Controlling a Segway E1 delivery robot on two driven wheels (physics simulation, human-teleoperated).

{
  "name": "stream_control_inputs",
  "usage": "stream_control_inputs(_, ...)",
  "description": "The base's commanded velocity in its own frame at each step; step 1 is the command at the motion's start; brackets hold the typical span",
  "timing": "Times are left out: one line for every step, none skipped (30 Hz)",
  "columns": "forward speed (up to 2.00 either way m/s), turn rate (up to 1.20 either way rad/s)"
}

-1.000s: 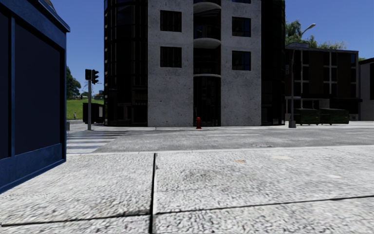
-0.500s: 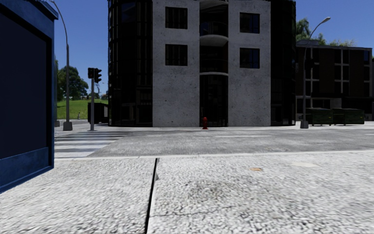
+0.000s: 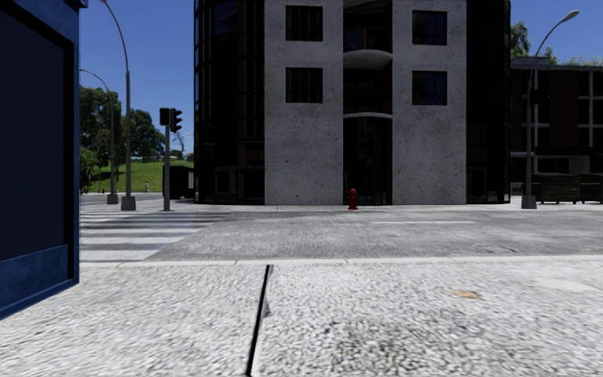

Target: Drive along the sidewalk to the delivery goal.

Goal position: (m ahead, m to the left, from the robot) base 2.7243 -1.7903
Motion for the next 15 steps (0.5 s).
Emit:
stream_control_inputs(0.56, -0.82)
stream_control_inputs(0.42, -0.87)
stream_control_inputs(0.42, -0.87)
stream_control_inputs(0.34, -1.2)
stream_control_inputs(0.25, -1.2)
stream_control_inputs(0.21, -1.2)
stream_control_inputs(0.2, -1.2)
stream_control_inputs(0.2, -1.2)
stream_control_inputs(0.19, -1.2)
stream_control_inputs(0.19, -1.2)
stream_control_inputs(0.19, -1.2)
stream_control_inputs(0.29, -1.2)
stream_control_inputs(0.42, -1.2)
stream_control_inputs(0.48, -1.2)
stream_control_inputs(0.52, -1.2)
